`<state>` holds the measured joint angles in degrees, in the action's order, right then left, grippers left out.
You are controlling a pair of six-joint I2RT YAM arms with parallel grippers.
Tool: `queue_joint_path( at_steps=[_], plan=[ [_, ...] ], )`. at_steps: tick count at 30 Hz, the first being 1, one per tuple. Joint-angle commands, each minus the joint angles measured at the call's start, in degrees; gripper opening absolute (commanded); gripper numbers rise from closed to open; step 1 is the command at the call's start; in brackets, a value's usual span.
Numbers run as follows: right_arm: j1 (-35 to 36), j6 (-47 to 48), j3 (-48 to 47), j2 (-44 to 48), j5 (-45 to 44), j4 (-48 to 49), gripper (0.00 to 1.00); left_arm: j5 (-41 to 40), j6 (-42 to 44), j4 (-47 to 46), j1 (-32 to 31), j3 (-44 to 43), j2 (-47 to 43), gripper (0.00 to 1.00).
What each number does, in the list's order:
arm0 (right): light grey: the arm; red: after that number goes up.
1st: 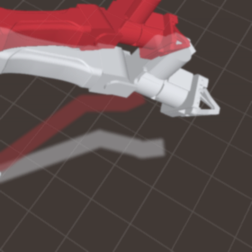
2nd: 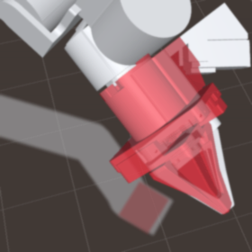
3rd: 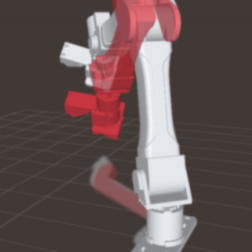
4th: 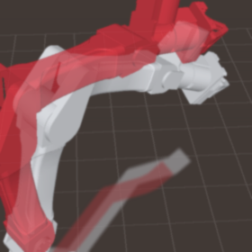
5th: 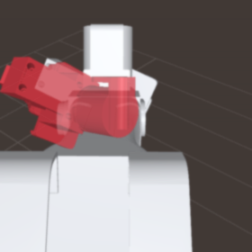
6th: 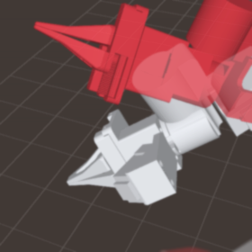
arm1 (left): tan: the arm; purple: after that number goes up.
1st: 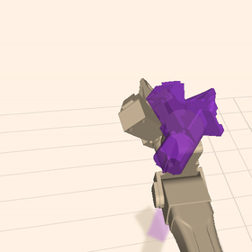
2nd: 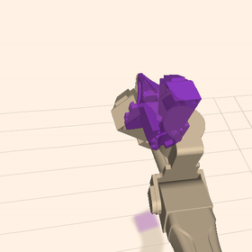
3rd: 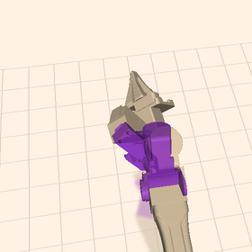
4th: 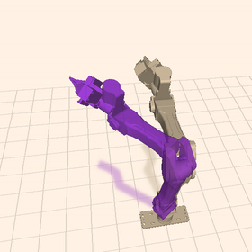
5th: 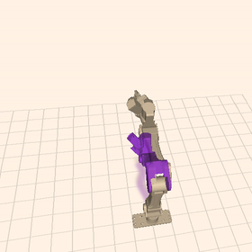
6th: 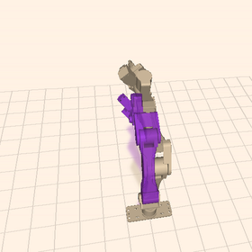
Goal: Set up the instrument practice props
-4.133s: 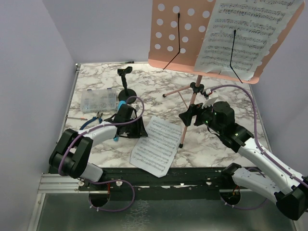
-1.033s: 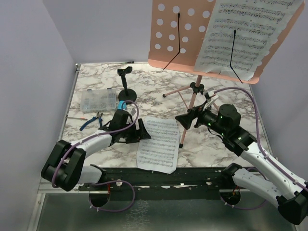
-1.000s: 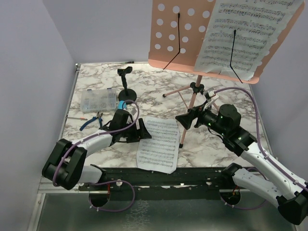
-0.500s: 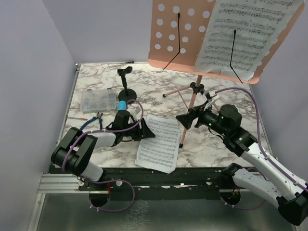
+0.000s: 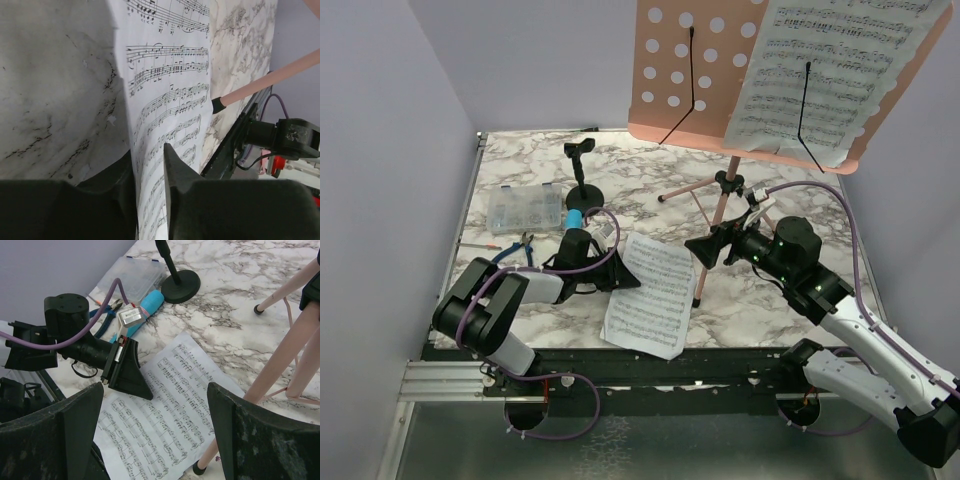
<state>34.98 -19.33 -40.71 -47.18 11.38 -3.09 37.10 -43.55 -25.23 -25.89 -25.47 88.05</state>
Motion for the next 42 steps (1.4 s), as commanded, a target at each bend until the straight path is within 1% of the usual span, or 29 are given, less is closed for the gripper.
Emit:
queue_joint_path(
  at_steps=[1, 4, 5, 6, 7, 12, 16, 21, 27, 29, 34, 39, 42],
  plan=[
    [0.41, 1.12, -1.09, -0.10, -0.25, 0.23, 0.89, 1.62, 0.33, -1.75, -0.10, -1.27, 0.94, 0.18],
    [0.35, 1.21, -1.37, -0.12, -0.04, 0.01, 0.89, 2.76, 0.86, -1.75, -0.28, -2.04, -0.24, 0.05],
    [0.40, 1.23, -1.44, -0.03, -0.12, 0.01, 0.89, 3.28, 1.18, -1.75, -0.40, -2.38, -1.02, 0.01],
    [0.36, 1.20, -1.50, 0.02, -0.13, -0.05, 0.89, 3.59, 1.26, -1.75, -0.41, -2.56, -2.56, 0.00],
    [0.35, 1.22, -1.59, 0.06, -0.13, -0.15, 0.89, 3.74, 1.35, -1.76, -0.39, -2.66, -3.55, 0.00],
    [0.40, 1.14, -2.10, 0.50, 0.21, -0.23, 0.89, 2.30, 2.34, -0.28, -0.39, -3.62, -14.52, 0.00],
    [0.35, 1.08, -2.46, 0.98, 0.49, -0.12, 0.89, -0.11, 5.25, 3.56, -0.39, -5.55, -23.96, 0.00],
    [0.35, 0.60, -2.57, 2.01, 0.88, 1.14, 0.89, 0.69, 10.22, 7.15, -0.39, -8.77, -34.83, 0.00],
    [0.39, -0.06, -2.95, 3.02, 2.53, 2.24, 0.89, 0.08, 13.21, 7.68, -0.39, -11.14, -45.39, 0.00],
    [0.36, -0.30, -3.09, 3.38, 3.77, 2.56, 0.89, 0.15, 13.80, 7.78, -0.39, -11.84, -48.00, 0.00],
    [0.36, -1.24, -3.20, 4.19, 8.96, 6.96, 0.89, -0.13, 15.04, 8.58, -0.39, -13.35, -52.43, 0.00],
    [0.35, -3.01, -4.64, 3.08, 14.85, 10.46, 0.89, 0.27, 15.00, 8.38, -0.39, -14.42, -53.55, 0.00],
    [0.40, -4.71, -5.33, 1.69, 18.12, 12.67, 0.88, 1.21, 13.22, 5.80, -0.39, -14.52, -53.43, 0.00]
  ],
)
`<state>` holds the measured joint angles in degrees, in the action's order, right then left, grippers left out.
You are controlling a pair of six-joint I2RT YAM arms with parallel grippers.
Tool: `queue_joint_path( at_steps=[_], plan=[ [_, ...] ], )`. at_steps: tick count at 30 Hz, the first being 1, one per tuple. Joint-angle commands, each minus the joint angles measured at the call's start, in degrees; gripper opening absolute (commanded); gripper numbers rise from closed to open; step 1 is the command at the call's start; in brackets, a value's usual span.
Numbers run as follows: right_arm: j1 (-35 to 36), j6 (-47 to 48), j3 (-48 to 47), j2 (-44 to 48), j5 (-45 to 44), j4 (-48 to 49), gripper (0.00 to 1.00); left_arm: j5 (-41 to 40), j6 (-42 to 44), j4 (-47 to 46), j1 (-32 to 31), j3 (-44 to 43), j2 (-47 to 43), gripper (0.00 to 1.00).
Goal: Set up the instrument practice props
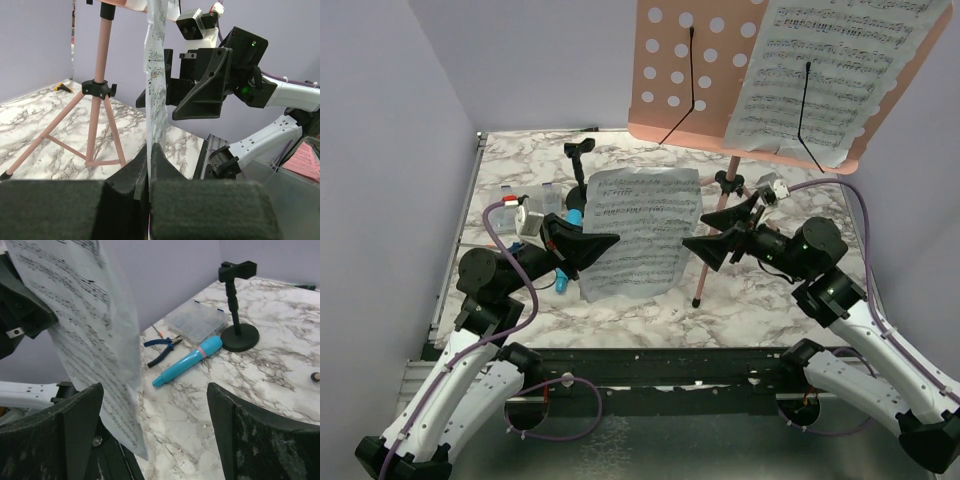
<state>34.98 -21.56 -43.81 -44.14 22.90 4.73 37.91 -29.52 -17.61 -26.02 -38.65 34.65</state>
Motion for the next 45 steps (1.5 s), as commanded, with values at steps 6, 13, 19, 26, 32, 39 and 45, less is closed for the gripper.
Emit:
queue_joint_path(
  at_steps=[6, 13, 19, 26, 32, 39, 45],
  plan=[
    [0.39, -6.61, -1.45, -5.62, 12.76, 13.17, 0.84, 0.85, -3.65, -5.64, -0.26, -1.25, 0.53, 0.00],
    [0.44, -13.94, -0.10, -11.62, 18.17, 28.12, 0.72, 1.09, -5.16, -7.33, -0.35, -1.17, 0.76, 0.00],
    [0.56, -18.36, -1.04, -16.77, 22.16, 35.95, 0.55, 0.86, -5.55, -7.87, -0.35, -1.12, 0.75, 0.00],
    [1.02, -19.29, -1.73, -19.05, 22.70, 38.29, 0.39, 1.01, -5.66, -8.22, -0.35, -1.03, 1.00, 0.00],
    [2.03, -18.74, -2.90, -20.21, 24.19, 38.24, 0.32, 1.10, -5.46, -8.40, -0.35, -0.78, 1.51, 0.00],
    [2.88, -18.19, -3.76, -21.08, 25.18, 37.96, 0.26, 1.16, -5.37, -9.10, -0.35, -0.65, 2.34, 0.00],
    [2.90, -17.05, -3.99, -20.60, 24.67, 36.65, 0.01, 0.75, -5.24, -9.21, -0.35, -0.45, 2.51, 0.00]
  ],
)
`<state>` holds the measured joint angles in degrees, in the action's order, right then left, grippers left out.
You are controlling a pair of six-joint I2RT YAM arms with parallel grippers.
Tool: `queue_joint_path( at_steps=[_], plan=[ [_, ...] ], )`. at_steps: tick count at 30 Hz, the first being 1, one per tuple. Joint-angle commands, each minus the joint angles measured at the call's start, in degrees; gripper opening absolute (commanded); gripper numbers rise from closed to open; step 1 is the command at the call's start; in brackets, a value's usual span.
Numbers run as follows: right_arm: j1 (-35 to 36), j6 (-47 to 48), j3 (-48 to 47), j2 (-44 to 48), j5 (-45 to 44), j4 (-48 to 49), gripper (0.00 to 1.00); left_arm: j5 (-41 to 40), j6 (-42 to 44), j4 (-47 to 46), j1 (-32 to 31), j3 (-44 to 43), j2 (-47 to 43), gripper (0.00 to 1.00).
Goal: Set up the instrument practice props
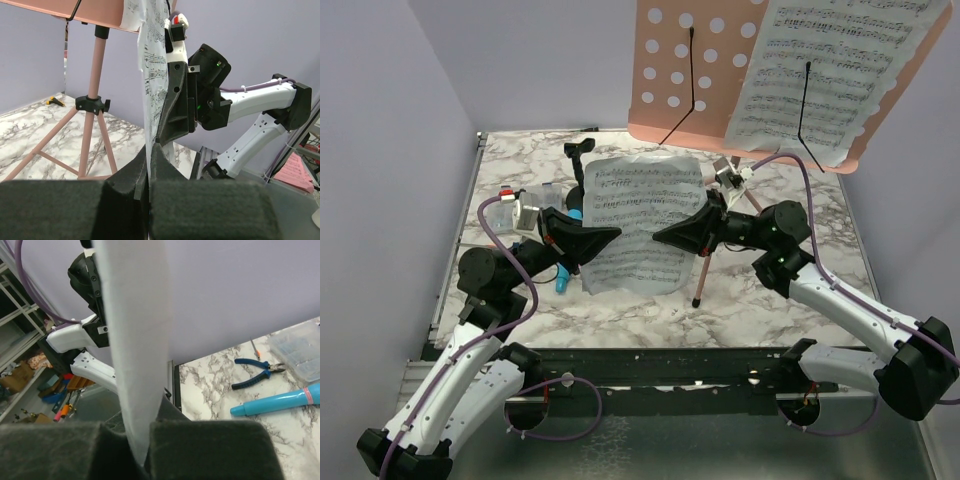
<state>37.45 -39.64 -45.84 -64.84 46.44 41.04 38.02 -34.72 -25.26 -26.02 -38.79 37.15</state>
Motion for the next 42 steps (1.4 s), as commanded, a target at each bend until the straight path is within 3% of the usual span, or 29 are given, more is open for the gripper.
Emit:
queue_joint_path(
  at_steps=[1, 11, 13, 15, 18, 30, 42],
  plan=[
    [0.43, 1.28, -2.03, 0.25, 1.07, -0.05, 0.01, 0.51, -0.12, -1.55, -0.35, -0.25, 0.03, 0.00],
    [0.47, 4.04, -3.48, 1.57, 0.63, -4.23, 0.01, -0.43, 0.32, -1.48, -0.35, 0.30, 0.03, 0.55],
    [0.43, 4.74, -4.20, 1.92, 0.84, -5.53, 0.01, -0.71, 0.71, -1.24, -0.35, 0.25, 0.18, 0.71],
    [0.43, 6.23, -4.97, 2.56, 0.50, -7.89, 0.01, -0.92, 1.36, -0.63, -0.35, -0.05, 0.49, 0.85],
    [0.43, 10.19, -6.98, 4.20, -1.70, -13.86, 0.00, -1.40, 2.35, 0.56, -0.35, -0.70, 1.09, 0.98],
    [0.43, 27.22, -19.40, 6.93, -11.15, -37.24, 0.00, -0.95, 9.65, 7.20, -0.35, -8.55, 6.07, 0.99],
    [0.43, 31.00, -29.63, 9.54, -30.77, -47.38, 0.01, -0.78, 15.27, 10.39, -0.35, -21.03, 15.24, 0.99]
  ],
)
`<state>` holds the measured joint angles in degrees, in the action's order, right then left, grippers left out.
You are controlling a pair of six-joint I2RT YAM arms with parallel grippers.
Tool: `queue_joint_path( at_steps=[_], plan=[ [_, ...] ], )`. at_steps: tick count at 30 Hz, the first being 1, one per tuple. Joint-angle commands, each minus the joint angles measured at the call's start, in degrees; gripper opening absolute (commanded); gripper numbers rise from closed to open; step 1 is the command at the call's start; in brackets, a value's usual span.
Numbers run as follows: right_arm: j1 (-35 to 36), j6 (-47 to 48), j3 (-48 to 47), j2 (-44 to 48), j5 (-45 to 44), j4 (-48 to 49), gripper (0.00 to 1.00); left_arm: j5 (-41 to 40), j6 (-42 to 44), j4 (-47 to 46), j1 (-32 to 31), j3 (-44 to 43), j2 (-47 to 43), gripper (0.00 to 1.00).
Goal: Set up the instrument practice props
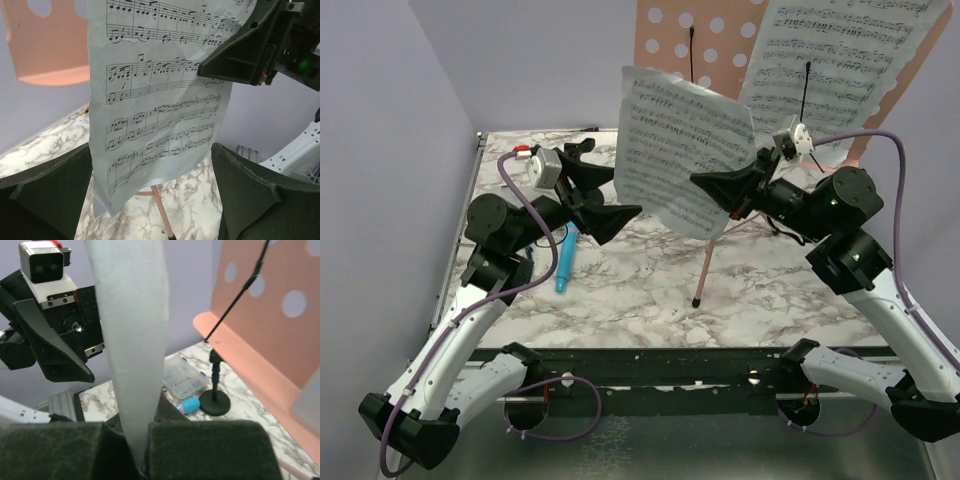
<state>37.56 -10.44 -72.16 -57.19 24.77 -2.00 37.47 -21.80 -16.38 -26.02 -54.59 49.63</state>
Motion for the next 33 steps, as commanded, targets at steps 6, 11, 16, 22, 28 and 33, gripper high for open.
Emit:
queue_joint_path(
  at_steps=[6, 11, 16, 22, 28, 33],
  plan=[
    [0.32, 3.75, -7.36, 3.89, -13.06, -6.71, 0.01, -2.06, 1.47, 1.50, -0.35, -11.76, 7.92, 0.95],
    [0.32, 5.05, -10.07, 5.67, -15.51, -8.46, 0.01, -6.33, -0.44, 1.48, -0.35, -16.57, 11.33, 0.90],
    [0.32, 5.98, -12.30, 7.62, -17.70, -9.82, 0.01, -6.81, -3.47, 1.80, -0.35, -22.06, 15.21, 0.79],
    [0.32, 7.90, -14.50, 9.77, -20.87, -12.34, 0.01, -7.59, -8.32, 2.59, -0.35, -26.58, 19.15, 0.72],
    [0.32, 9.65, -15.28, 11.07, -23.73, -13.82, 0.01, -7.02, -11.13, 3.63, -0.89, -32.14, 23.33, 0.66],
    [0.32, 9.91, -14.94, 11.65, -25.26, -14.01, 0.01, -5.95, -11.95, 5.24, -3.38, -37.29, 27.22, 0.63]
  ],
)
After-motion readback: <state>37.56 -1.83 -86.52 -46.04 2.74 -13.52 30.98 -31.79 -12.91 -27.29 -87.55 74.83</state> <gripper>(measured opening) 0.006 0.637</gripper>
